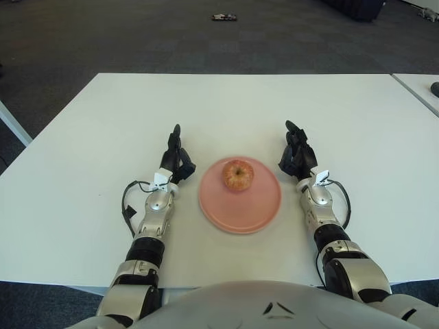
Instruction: Put the apple into the plate.
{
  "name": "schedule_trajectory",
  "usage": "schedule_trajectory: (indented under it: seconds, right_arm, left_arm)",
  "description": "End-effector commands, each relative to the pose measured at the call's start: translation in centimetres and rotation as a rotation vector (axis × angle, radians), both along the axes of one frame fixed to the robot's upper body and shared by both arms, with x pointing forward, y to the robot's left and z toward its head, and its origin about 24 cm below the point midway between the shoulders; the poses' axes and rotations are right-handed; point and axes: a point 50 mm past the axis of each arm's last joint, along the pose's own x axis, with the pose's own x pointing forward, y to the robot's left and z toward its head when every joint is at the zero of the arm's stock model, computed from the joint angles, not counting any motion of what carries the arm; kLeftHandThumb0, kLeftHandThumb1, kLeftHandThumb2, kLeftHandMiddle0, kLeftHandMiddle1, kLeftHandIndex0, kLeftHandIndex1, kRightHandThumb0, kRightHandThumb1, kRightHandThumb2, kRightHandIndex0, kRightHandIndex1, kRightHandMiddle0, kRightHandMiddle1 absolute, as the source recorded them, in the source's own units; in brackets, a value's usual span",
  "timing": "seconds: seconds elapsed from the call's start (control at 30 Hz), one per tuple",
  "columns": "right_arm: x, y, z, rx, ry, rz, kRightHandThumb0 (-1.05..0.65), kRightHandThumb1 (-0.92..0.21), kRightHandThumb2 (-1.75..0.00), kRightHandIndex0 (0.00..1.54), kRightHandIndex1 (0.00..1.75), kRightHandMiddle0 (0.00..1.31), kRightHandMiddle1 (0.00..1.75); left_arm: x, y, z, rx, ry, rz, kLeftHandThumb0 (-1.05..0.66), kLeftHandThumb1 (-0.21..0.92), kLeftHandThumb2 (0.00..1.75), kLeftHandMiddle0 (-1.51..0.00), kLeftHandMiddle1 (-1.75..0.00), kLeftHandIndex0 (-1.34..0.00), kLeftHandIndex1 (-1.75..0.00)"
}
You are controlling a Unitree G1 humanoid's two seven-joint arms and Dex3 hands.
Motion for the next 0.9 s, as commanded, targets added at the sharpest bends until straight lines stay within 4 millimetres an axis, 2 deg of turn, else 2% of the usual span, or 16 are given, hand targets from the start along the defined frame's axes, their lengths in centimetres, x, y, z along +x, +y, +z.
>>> schedule_trajectory:
  seconds: [0.0, 0.4, 0.87]
  right_arm:
    - [-1.72, -0.06, -2.28, 0.005, 0.123, -0.036, -0.49, -0.59, -1.29, 0.06, 0.00, 0.00, 0.38]
    - [-1.99, -0.08, -2.26, 0.011, 0.143, -0.058, -0.46, -0.53, -1.33, 0.08, 0.01, 0.00, 0.36]
    - [-2.16, -0.07, -2.07, 0.005, 0.126, -0.056, -0.50, -0.55, -1.33, 0.09, 0.00, 0.00, 0.40]
  left_arm:
    - [-0.43, 0.03, -0.66, 0.010, 0.034, 0.005, -1.05, 0.92, 1.23, 0.00, 0.00, -0.01, -0.03]
    - [-0.53, -0.04, -0.65, -0.007, 0.030, 0.010, -1.05, 0.92, 1.22, 0.00, 0.00, 0.00, -0.05]
    - [-0.62, -0.06, -0.70, -0.015, 0.040, 0.010, -1.03, 0.92, 1.23, -0.01, -0.01, 0.00, -0.06]
